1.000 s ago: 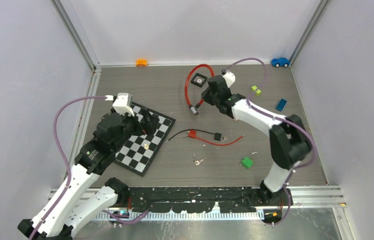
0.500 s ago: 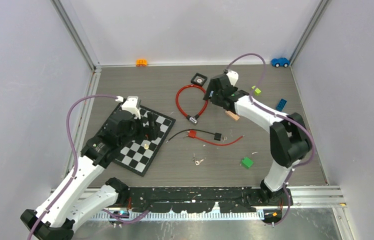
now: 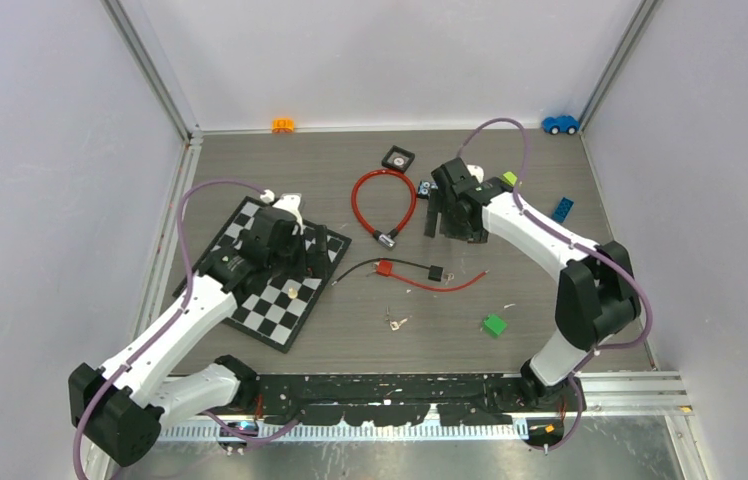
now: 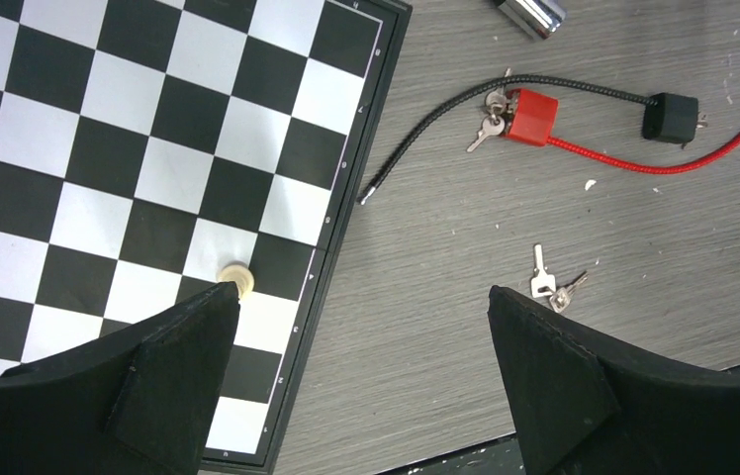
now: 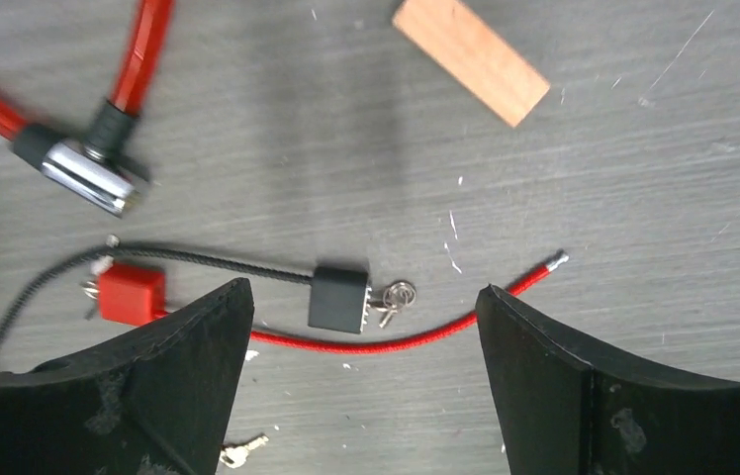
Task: Lock with the key
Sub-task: Pick up the lock from the center of the board.
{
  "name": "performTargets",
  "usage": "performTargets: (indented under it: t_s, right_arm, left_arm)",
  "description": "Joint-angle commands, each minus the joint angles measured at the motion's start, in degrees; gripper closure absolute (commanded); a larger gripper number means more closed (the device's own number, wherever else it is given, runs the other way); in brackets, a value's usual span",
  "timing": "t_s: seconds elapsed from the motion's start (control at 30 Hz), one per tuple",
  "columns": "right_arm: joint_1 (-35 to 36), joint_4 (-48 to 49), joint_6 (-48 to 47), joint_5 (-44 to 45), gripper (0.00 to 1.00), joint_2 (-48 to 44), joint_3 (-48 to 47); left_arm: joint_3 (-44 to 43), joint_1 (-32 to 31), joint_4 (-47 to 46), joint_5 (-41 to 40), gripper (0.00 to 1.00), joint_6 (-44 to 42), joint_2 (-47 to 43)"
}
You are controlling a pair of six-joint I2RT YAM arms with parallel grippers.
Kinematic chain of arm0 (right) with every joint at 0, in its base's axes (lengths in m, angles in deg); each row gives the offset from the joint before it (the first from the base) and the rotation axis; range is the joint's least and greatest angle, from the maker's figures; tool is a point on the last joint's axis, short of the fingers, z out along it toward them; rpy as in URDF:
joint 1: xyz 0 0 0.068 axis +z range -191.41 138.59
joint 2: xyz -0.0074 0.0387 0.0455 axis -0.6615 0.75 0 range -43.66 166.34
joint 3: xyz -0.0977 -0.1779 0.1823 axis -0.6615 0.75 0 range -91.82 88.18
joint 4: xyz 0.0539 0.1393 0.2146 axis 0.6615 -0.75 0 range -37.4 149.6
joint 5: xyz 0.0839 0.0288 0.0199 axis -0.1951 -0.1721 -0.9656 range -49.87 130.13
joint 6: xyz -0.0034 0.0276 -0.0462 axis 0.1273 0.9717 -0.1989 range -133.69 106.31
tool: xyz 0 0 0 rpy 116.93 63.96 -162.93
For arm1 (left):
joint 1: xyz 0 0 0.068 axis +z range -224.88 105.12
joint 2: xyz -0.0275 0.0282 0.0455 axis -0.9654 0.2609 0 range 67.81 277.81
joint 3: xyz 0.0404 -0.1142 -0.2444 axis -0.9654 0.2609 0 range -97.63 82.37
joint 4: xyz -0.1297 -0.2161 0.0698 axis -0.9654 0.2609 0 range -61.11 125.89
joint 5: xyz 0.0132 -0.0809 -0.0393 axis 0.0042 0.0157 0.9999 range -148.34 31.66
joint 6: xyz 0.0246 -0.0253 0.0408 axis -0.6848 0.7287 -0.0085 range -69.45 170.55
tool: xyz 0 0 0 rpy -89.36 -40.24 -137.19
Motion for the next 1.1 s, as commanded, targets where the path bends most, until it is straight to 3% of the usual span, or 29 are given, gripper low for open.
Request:
performTargets:
  t_s: [0.0, 0.17, 0.57, 0.67, 0.83, 1.07]
  right_arm:
    - [-0.4, -6.4, 0.3, -5.7, 0.15, 3.7, -0.6]
    - [-0.1, -5.6, 1.5, -13.2, 0.28, 5.8, 2.0]
    - [2.9, -3.2, 2.5, -14.5, 0.36, 9.8, 3.7]
    - [3.9, -3.2, 2.8, -13.8, 0.37, 11.2, 3.0]
    - [4.1, -3.1, 4.1, -8.8, 0.47, 12.7, 2.4]
    - [4.6, -3.6, 3.4, -4.8, 0.55, 12.6, 2.1]
  left_arm:
    - [-3.1, 0.2, -1.4, 0.6, 0.00, 0.7, -1.2]
    - [-2.4, 0.1, -1.6, -0.2, 0.00, 0.1, -2.4]
    - [-2.3, 0.1, -2.7, 2.2, 0.00, 0.3, -0.7]
    - [-2.8, 0.1, -2.7, 2.5, 0.00, 0.4, -0.5]
    - [-2.7, 0.1, -2.7, 2.8, 0.00, 0.6, -0.8]
    - [-2.9, 0.1, -2.8, 2.9, 0.00, 0.7, -0.4]
